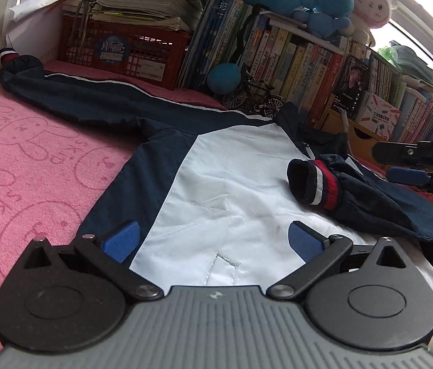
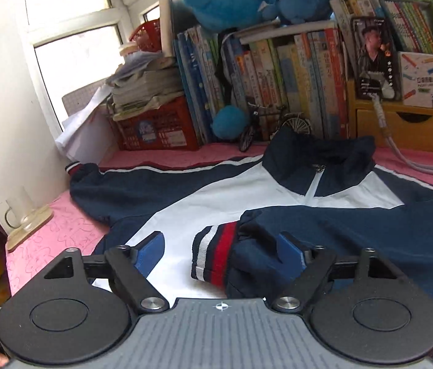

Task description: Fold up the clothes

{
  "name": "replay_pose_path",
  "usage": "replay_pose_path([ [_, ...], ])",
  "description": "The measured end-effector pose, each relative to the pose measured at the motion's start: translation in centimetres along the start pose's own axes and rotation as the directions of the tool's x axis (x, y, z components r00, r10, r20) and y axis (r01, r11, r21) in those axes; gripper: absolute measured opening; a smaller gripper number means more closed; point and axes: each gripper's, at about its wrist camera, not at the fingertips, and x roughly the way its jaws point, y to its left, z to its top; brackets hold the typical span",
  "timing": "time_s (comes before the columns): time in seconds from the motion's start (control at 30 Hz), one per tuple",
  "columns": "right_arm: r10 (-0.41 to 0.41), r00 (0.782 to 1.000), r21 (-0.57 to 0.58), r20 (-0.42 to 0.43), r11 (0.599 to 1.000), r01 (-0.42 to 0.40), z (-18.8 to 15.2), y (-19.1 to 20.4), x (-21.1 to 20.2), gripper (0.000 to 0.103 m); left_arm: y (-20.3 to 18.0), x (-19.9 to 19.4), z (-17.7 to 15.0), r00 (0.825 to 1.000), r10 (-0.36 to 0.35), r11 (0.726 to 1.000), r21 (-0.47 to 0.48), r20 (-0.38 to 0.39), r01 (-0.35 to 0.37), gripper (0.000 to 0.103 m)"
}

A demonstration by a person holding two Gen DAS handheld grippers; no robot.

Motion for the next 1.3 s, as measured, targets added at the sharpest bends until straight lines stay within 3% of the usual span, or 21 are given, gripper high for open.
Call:
replay_pose_path([
  [0.1,-0.083,0.995,-0.012,0.060,0.996,0.084,-0.5,-1.3,-3.6,0.095,-0.2,0.1,1.5,0.990,-0.134,0.987,-0.092,-0.033,0.130,0.103],
  [0.2,-0.200,0.974,-0.012,0.109,0.979,0.203,-1.7,-2.9,-6.7,0.095,-1.1,1.1,3.3,0.958,-0.282,0.942,-0.206,-0.056,0.265,0.103],
  [0.27,-0.256,0.959,-0.002,0.123,0.966,0.258,-2.5,-3.8,-8.0,0.095,-2.5,2.3,4.5,0.947,-0.313,0.931,-0.221,-0.068,0.291,0.103],
  [0.37,-0.333,0.933,0.015,0.139,0.943,0.334,-3.6,-5.1,-9.9,0.095,-5.2,4.8,5.9,0.955,-0.287,0.945,-0.180,-0.071,0.271,0.103],
  [0.43,-0.381,0.912,0.014,0.150,0.923,0.384,-4.3,-5.8,-11.0,0.095,-6.5,7.0,6.5,0.966,-0.238,0.962,-0.159,-0.101,0.220,0.103],
  [0.53,-0.478,0.860,-0.059,0.179,0.867,0.494,-5.4,-6.0,-12.3,0.097,-7.7,10.5,6.3,0.962,-0.197,0.969,-0.189,-0.187,0.161,0.103],
  [0.63,-0.533,0.826,-0.127,0.185,0.820,0.558,-7.0,-6.3,-13.2,0.100,-9.1,11.9,5.3,0.984,-0.129,0.985,-0.128,-0.120,0.113,0.103],
  [0.77,-0.568,0.805,-0.162,0.172,0.790,0.592,-8.9,-6.9,-13.8,0.100,-11.5,12.5,4.1,0.999,-0.023,0.999,-0.024,-0.046,0.022,0.102],
  [0.83,-0.585,0.792,-0.166,0.173,0.776,0.609,-9.5,-7.1,-13.9,0.100,-12.1,12.4,3.9,0.999,-0.019,1.000,0.016,-0.039,0.020,0.082],
  [0.87,-0.594,0.786,-0.166,0.174,0.769,0.617,-9.7,-7.2,-14.0,0.100,-12.5,12.4,3.8,0.999,-0.020,0.999,0.036,-0.036,0.021,0.063],
  [0.9,-0.598,0.783,-0.169,0.171,0.766,0.621,-9.8,-7.3,-13.7,0.100,-12.3,12.3,4.0,0.999,-0.035,0.999,0.022,-0.031,0.036,0.057],
  [0.97,-0.601,0.782,-0.177,0.162,0.762,0.622,-9.7,-7.3,-13.0,0.100,-12.0,12.2,4.5,0.999,-0.048,0.999,-0.001,-0.006,0.048,0.057],
  [1.3,-0.619,0.776,-0.231,0.122,0.742,0.629,-9.4,-7.3,-8.9,0.101,-9.5,11.7,10.4,0.985,0.044,0.999,-0.004,0.168,-0.044,0.057],
])
